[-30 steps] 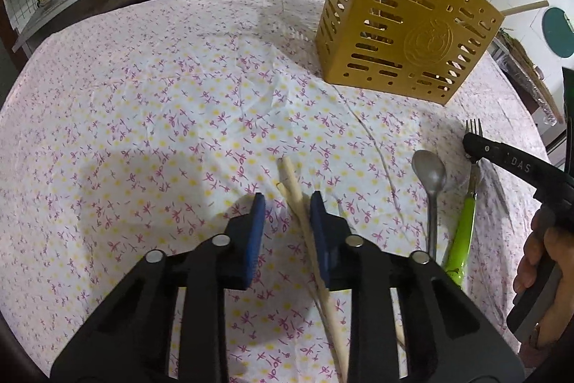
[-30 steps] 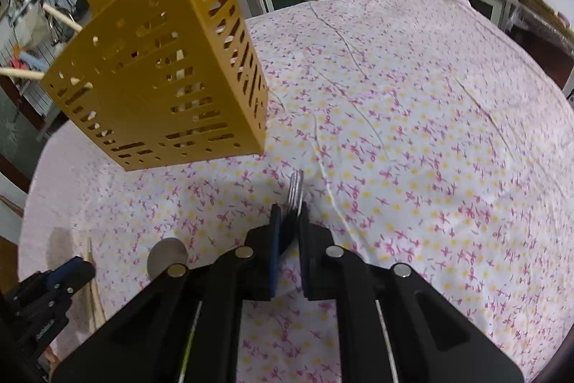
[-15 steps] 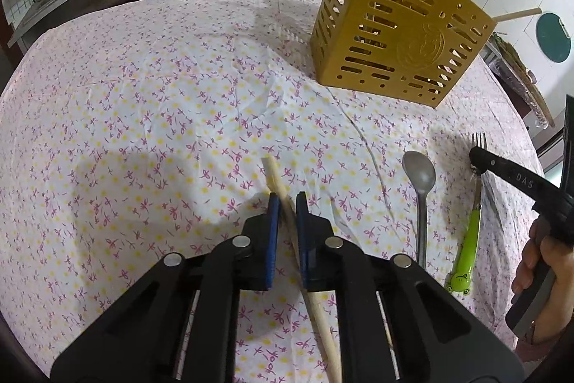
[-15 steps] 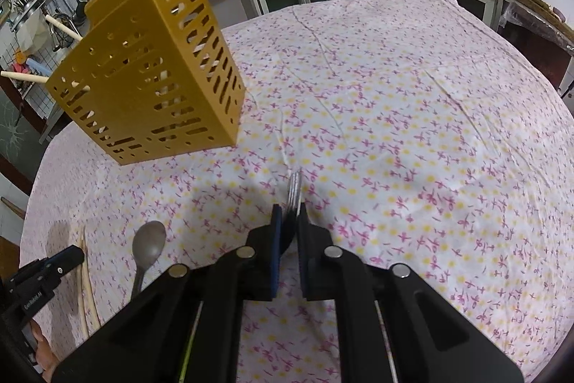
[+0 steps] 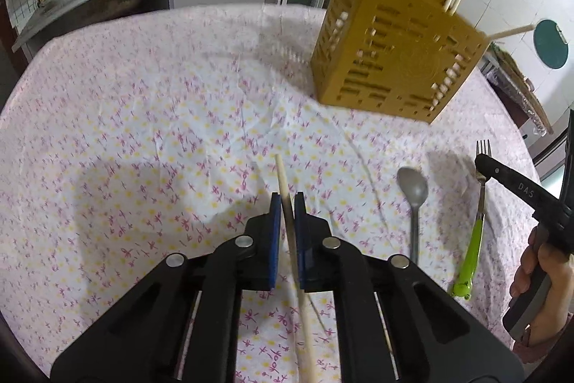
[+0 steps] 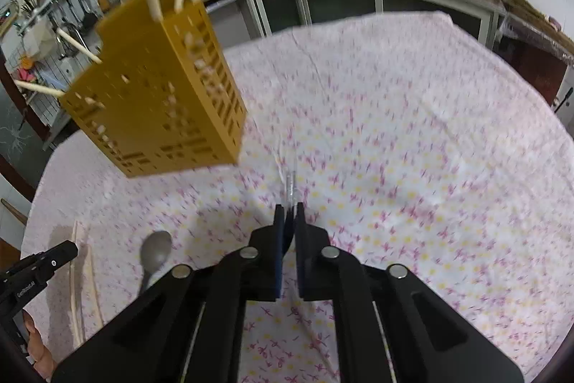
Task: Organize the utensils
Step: 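Lift the chopstick and fork and carry both tools over the yellow holder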
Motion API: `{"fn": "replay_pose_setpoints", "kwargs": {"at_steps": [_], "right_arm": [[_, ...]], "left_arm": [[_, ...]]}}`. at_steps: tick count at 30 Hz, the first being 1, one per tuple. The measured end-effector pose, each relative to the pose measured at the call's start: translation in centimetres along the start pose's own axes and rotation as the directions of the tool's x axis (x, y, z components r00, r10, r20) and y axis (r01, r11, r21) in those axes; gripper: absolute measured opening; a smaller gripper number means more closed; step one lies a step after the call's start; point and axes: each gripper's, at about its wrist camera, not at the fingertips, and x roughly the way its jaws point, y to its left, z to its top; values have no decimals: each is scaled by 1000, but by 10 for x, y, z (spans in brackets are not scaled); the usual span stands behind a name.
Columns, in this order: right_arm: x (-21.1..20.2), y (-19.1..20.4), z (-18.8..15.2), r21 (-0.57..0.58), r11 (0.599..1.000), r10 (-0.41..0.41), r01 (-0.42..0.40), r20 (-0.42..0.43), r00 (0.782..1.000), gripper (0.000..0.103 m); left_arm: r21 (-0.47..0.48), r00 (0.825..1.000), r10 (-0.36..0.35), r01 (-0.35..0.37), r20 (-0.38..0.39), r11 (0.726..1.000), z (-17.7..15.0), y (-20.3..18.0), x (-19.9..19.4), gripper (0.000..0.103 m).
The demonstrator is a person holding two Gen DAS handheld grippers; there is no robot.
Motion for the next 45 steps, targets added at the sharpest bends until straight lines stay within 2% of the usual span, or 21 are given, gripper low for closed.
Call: {"fn": "replay_pose_setpoints", "kwargs": {"at_steps": [6,10,15,19,27,33,39,45], "right_arm": [[-55,21,7,-111,993,-18,38,178,984,2],[-87,33,8,-176,983,-3,55,281,960,2],[-116,51,7,-245,965,9,89,373,928,2],[-124,56,7,-266,959,19,95,397,918,2],[-121,51,11,-245,966,21,87,408,913,2],[-131,56,29,-239,967,23,93,443,896,2],[-151,70,68,-261,953,5,152,517,856,2],[-159,85,117,-252,950,-5,184,577,816,2]], "left_arm": [[34,987,-7,2,159,999,11,-10,-47,4],[37,966,-48,40,252,999,19,-16,-76,4],[43,939,-96,87,331,995,24,-22,-100,4],[54,923,-100,86,373,995,24,-28,-110,4],[49,913,-112,101,393,994,33,-28,-123,4],[77,896,-137,116,422,990,48,-38,-142,4],[117,870,-152,109,468,987,80,-57,-167,4],[162,828,-184,113,531,980,135,-83,-185,4]]}}
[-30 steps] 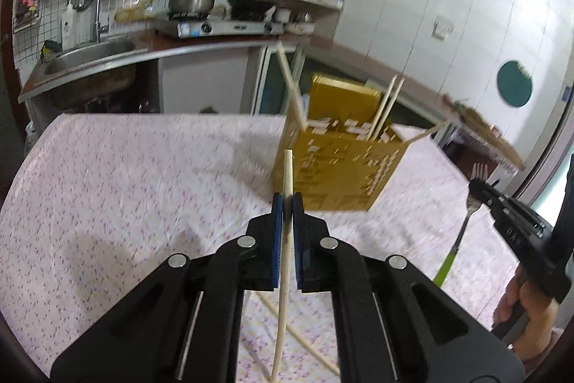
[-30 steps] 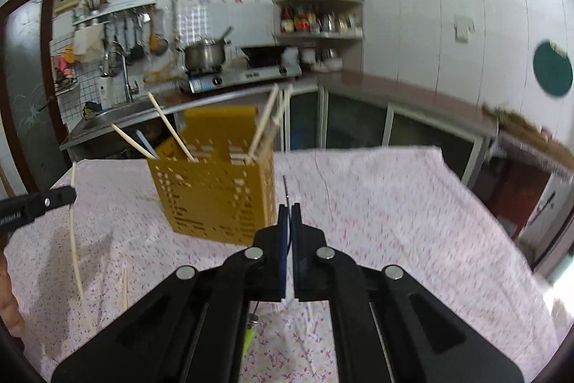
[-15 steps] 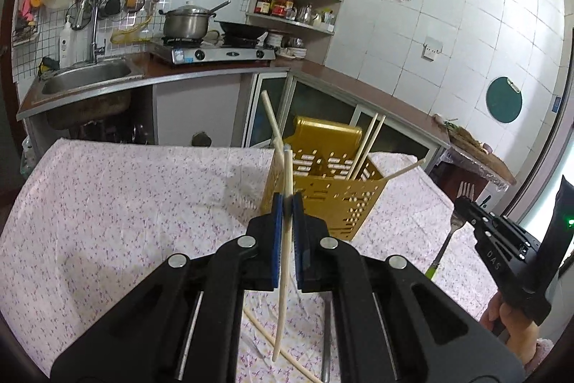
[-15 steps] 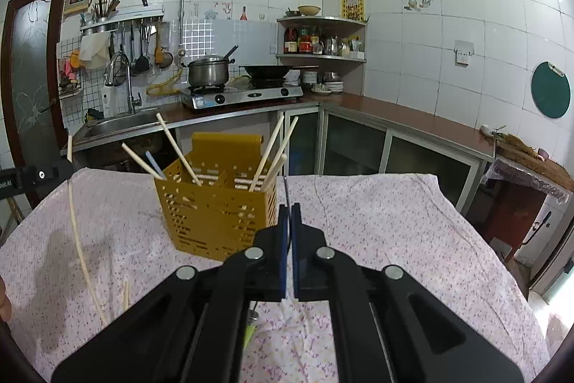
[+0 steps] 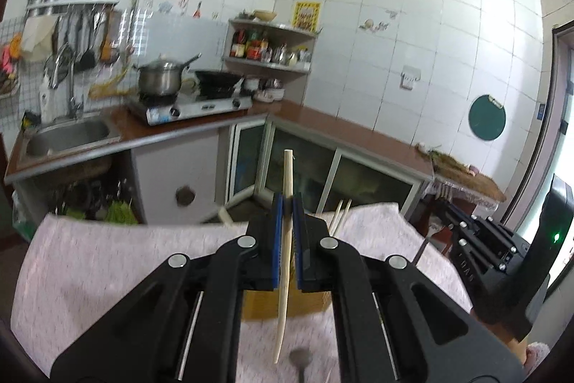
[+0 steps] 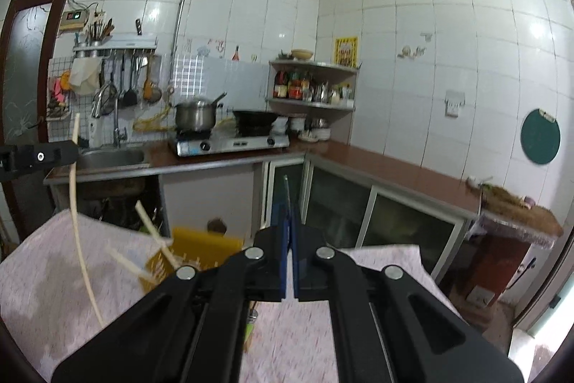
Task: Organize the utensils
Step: 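Lift the chopstick and fork and carry both tools over the yellow holder, then open both tools to drop the chopstick and fork into the holder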
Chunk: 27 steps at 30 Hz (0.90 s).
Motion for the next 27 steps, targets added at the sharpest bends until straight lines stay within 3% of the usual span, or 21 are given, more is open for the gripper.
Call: {"fn": "replay_pose_setpoints", "kwargs": {"at_steps": [6,11,19,23,27], "right_arm": [[37,-5,24,10,1000,-26,26,32,999,2],[63,1,20,-26,998,-47,49,53,997,2],[93,14,-10,-36,999,-38,38,13,999,2],[98,31,-25,-87,996,-24,23,-16,1000,2],[103,34,-38,-60,998,18,-22,-77,997,4]], "left_arm": [[86,990,-5,-7,140,996,26,-26,30,4],[92,985,-13,-2,169,996,26,-27,66,4],[46,996,-4,0,89,999,-8,3,111,4],[49,999,15,-18,45,999,-26,12,122,4],[24,1000,14,-14,-6,1000,-39,23,124,4]]}}
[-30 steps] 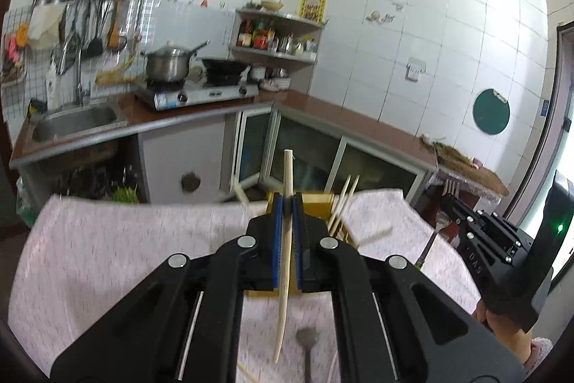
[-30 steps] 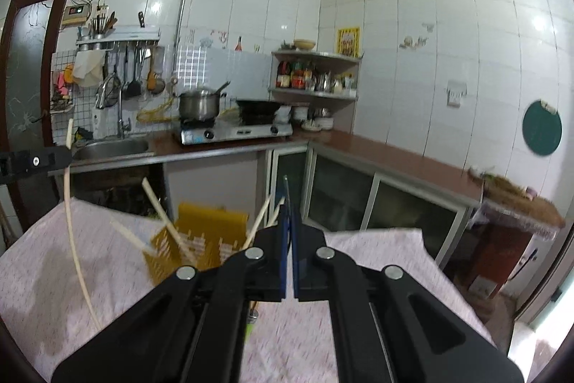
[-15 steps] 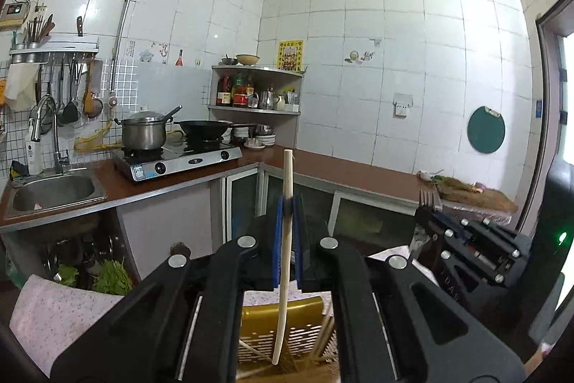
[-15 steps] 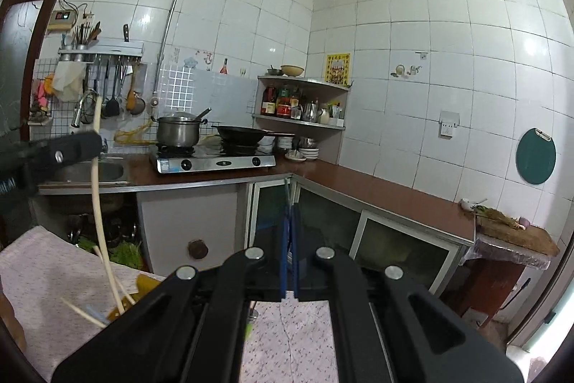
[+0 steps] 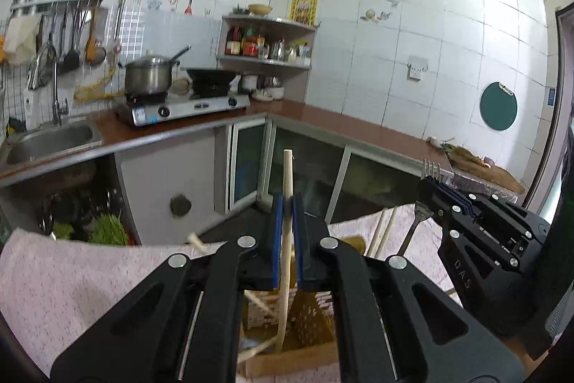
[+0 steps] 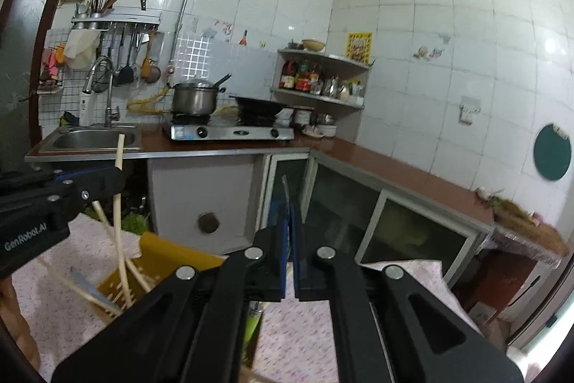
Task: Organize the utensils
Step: 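Open both tools to drop the chopstick and fork into the holder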
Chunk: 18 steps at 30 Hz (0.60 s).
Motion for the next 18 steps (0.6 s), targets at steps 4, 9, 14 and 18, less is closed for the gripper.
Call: {"fn": "replay_pose_setpoints", "kwargs": {"at_steps": [4,9,14,18], "right_arm": [[8,-9,-11,48,997,61,-56,-107,992,5],[-11,-30,-9,147,987,79,-61,-117,990,53],[-35,-46,-2,170,985,53,-27,-146,988,60],[-51,-51,-12,163,986,12,21,-199,980,70]], "left_arm": [[-56,997,-3,-1,-72,998,-3,15,-2,9],[-110,994,4,-17,-111,994,1,25,-24,65],[-133,987,57,-77,-153,988,10,35,-56,81],[-136,979,114,-138,-172,981,4,47,-84,97]]}}
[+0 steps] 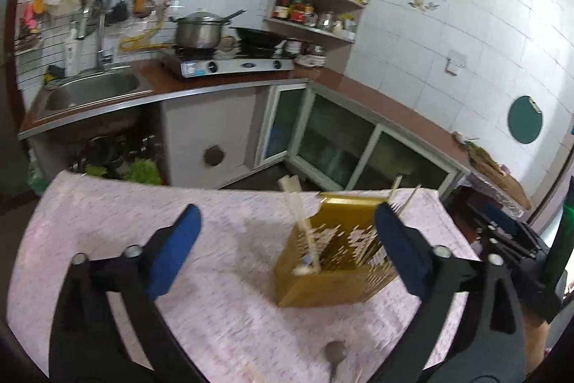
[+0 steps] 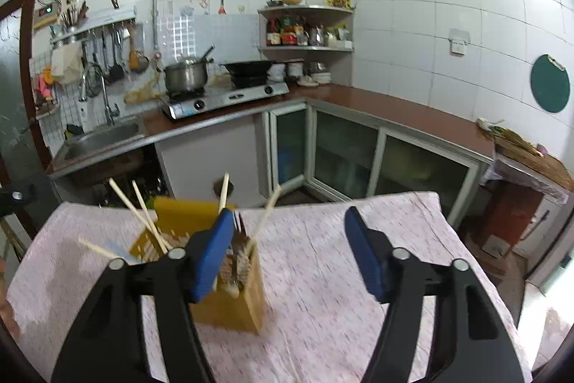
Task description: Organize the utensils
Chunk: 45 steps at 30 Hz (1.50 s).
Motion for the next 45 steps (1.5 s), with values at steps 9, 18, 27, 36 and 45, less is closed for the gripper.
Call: {"fn": "replay_pose_setpoints", "kwargs": {"at_steps": [9,18,27,36,45], "right_arm": [[-9,5,-52,27,999,-33,36,-105,994,81],[4,18,-107,40,999,-26,35,-198,980,81],[30,41,-155,35,999,3,8,-311,950,81],[42,50,-172,45,999,33,-18,-358,933,80],[43,39,-172,65,998,39,-17,-358,933,80]], "left_arm": [[15,993,63,-62,-101,998,-61,30,-23,98],[11,978,128,-128,-163,992,-121,40,-10,98],[14,940,176,-180,-291,984,-176,43,21,98],[-12,908,114,-129,-404,992,-195,36,52,64],[21,885,133,-139,-447,990,-201,20,78,40]]}}
